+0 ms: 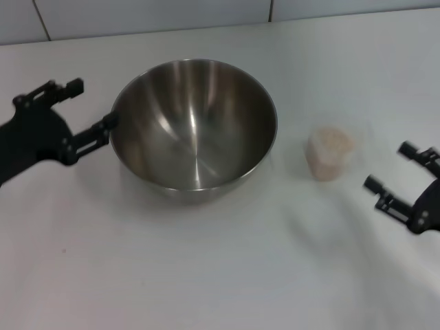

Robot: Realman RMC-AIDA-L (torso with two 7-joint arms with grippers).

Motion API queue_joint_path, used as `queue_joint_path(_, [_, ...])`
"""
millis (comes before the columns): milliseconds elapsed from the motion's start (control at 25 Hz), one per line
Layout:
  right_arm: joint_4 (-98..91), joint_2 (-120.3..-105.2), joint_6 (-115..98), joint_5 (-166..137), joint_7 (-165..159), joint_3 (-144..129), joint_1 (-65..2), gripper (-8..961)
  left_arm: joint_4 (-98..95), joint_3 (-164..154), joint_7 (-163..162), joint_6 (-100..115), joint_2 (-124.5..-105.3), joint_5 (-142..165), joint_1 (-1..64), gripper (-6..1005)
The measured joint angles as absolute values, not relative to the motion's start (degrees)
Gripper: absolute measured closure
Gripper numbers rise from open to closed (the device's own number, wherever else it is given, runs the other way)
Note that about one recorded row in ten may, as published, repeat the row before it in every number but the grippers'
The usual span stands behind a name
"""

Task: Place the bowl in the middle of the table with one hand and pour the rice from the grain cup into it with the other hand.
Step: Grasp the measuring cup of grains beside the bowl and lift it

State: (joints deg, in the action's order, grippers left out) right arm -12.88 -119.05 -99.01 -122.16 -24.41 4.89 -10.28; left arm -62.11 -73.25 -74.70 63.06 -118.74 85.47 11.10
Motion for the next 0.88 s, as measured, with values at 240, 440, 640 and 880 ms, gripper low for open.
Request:
queue_joint_path(240, [-10.14, -119.23, -92.40, -122.15, -23.29, 17.08, -10.07, 142, -53.93, -78.30, -50.76, 65.33, -118.20, 67.34, 4.82, 261])
queue_joint_path(440, [-9.38, -119.26, -86.96, -122.15, -23.05, 18.70, -11.33, 142, -54.45, -77.86, -58.26, 67.74, -117.64, 75.48, 6.41, 268])
queue_joint_path(640, [-7.85, -119.27, -82.53, -122.15, -22.84, 19.41, -13.36, 142, -59.56, -76.71, -68.88, 67.75, -117.62, 85.55, 7.74, 268])
queue_joint_path(880, [-6.35, -119.27, -78.76, -122.15, -22.78, 19.16, -15.31, 142, -64.20, -75.80, -74.56, 67.74, -118.06, 90.42, 7.80, 269])
